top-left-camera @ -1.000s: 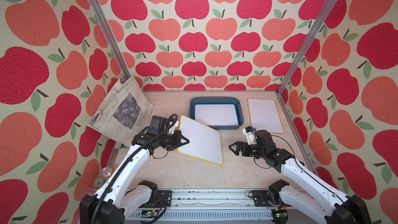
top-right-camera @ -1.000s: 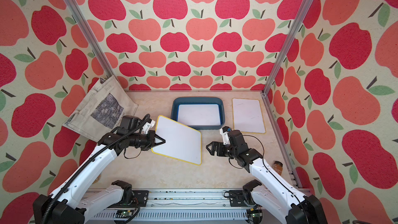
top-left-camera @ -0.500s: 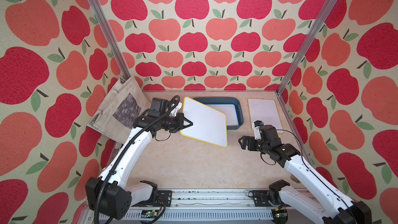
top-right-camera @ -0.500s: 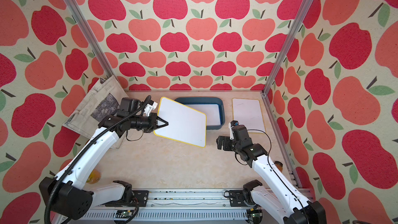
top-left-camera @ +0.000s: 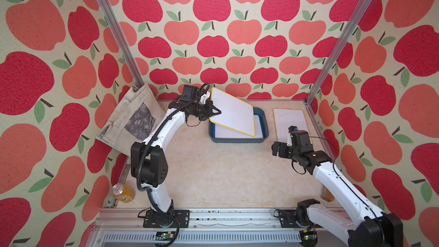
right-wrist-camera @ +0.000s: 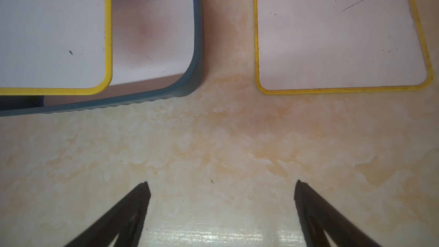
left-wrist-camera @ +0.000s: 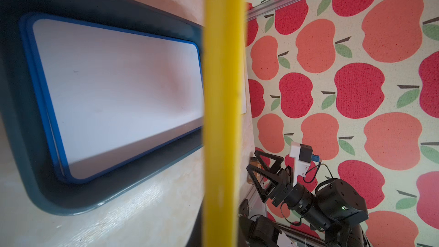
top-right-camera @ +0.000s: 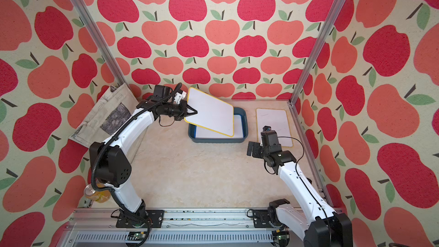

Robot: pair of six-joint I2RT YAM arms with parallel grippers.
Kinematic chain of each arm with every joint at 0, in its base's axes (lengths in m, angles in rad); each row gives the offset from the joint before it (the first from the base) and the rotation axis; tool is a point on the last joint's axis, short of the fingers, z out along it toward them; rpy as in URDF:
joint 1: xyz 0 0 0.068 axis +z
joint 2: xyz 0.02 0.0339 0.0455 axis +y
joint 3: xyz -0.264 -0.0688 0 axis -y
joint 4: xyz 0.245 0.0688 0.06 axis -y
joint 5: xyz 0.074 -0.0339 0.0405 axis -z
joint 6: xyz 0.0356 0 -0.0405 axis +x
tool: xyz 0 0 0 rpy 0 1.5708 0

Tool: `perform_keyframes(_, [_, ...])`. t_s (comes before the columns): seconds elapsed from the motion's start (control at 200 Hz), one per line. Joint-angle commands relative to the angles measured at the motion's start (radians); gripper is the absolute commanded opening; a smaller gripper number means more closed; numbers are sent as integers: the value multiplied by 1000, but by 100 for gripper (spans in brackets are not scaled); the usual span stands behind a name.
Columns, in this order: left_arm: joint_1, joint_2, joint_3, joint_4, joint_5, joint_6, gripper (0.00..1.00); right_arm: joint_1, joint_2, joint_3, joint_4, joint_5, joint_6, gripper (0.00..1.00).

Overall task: Put the whiteboard into the storage box
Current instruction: Place the whiteboard in the storage box.

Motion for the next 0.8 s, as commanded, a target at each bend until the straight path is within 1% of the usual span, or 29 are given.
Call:
perform_keyframes(0.0, [8,57,93,63,90,-10,0,-39,27,35,9,0,0,99])
perform_keyframes(0.205, [10,185,166,105,128,-54,0,-97,80,48,27,0,-5,99])
perform_keyframes(0.36, [6,242,180,145,156,-93,0,-140,108,57,44,3,-14,99])
perform_keyframes(0.49, [-2,265,160,172,164,-110,0,-170,127,55,71,-10,-13,99])
perform_keyframes(0.795, [-7,288,87,279,175,-180,2,-173,178,51,104,-36,-5,99])
